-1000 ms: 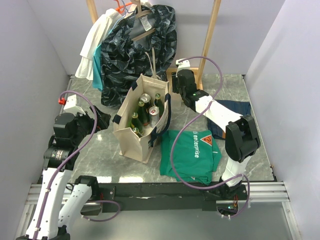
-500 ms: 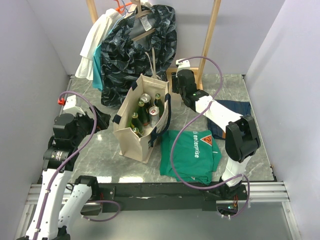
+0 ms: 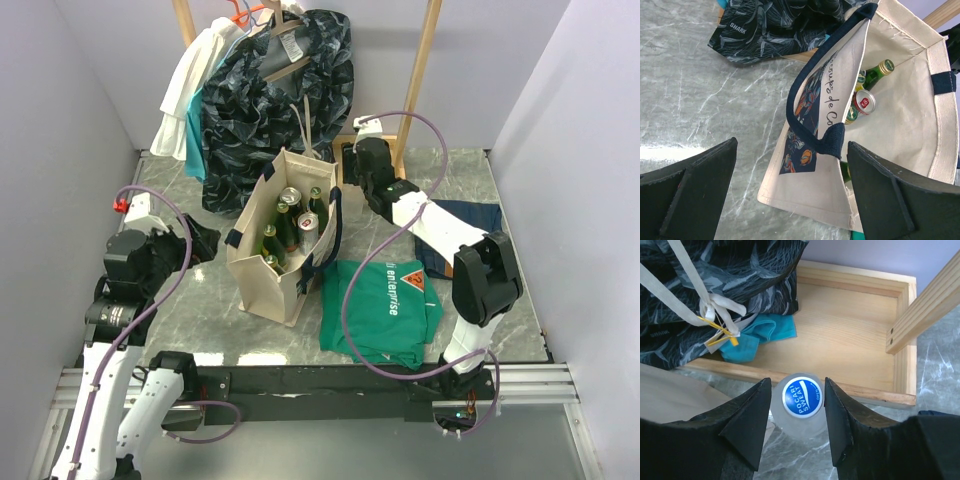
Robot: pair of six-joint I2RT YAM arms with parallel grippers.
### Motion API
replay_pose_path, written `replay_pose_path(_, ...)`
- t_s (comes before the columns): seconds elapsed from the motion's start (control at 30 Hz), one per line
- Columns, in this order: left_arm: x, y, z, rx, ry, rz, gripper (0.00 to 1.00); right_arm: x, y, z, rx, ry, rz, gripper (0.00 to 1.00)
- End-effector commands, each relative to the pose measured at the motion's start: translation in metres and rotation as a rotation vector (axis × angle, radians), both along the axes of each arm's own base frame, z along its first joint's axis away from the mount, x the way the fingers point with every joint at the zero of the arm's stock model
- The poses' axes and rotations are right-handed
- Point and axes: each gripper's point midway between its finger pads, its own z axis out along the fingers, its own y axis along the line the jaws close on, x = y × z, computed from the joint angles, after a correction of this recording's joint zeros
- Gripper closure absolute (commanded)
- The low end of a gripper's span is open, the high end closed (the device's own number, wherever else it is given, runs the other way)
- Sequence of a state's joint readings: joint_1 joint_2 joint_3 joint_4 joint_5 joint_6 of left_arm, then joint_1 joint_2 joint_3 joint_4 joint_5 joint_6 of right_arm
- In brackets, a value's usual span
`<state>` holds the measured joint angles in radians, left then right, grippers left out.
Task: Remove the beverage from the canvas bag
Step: Place the drink at the center of the board.
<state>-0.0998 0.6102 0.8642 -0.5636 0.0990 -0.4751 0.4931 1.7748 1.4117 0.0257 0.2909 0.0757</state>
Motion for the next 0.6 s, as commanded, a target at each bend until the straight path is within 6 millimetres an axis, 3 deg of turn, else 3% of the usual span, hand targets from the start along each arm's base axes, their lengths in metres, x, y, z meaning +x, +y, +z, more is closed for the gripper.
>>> replay_pose_path(0.0, -0.002, 0.0, 0.013, -0.002, -0.035, 0.002, 0.04, -0.004, 0.001, 0.04, 0.059, -0.085, -0.005, 0.46)
replay_pose_path(0.37, -0.001, 0.0, 0.011, -0.003, -0.029, 0.003, 0.04, -0.005, -0.004, 0.039, 0.025, -0.081, -0.017, 0.45)
replay_pose_path(0.57, -0.002, 0.004, 0.014, 0.007, -0.035, 0.022, 0.04, -0.006, -0.008, 0.048, 0.018, -0.096, -0.024, 0.44)
